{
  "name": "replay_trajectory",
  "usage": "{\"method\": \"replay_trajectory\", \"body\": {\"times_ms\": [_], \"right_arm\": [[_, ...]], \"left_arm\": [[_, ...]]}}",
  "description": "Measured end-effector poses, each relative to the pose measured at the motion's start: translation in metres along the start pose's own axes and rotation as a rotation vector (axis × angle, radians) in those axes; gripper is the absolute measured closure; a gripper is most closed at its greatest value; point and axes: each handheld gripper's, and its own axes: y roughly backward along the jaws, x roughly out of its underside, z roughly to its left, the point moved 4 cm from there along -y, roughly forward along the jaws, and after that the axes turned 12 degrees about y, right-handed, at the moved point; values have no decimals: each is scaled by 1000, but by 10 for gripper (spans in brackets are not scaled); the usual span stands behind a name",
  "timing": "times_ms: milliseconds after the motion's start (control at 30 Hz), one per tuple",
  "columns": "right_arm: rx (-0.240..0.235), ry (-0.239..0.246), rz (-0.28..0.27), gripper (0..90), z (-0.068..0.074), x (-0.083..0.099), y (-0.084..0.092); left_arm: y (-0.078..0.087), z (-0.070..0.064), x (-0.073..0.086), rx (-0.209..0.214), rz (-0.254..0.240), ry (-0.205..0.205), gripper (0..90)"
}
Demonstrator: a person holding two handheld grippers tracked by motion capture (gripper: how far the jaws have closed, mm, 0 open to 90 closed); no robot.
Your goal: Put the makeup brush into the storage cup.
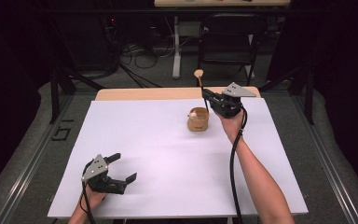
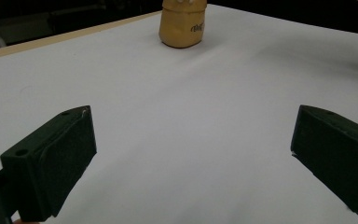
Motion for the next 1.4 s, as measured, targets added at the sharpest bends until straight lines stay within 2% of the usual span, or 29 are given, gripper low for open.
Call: {"method": "replay_trajectory", "body": {"times_ms": [500, 533, 800, 1333, 1400], "right_arm": [[2, 10, 58, 831, -2, 13, -21], [4, 9, 48, 830, -2, 14, -22], [-1, 13, 69, 831, 0, 21, -30], [-18, -4, 96, 830, 1, 30, -36], [-21, -6, 96, 830, 1, 32, -36]], "left_arm": [[0, 0, 0, 1, 2, -3, 0], [0, 0, 0, 2, 2, -1, 0], [0, 0, 0, 3, 2, 0, 0], [0, -1, 1, 3, 3, -2, 0], [1, -1, 1, -11, 2, -1, 0]]}}
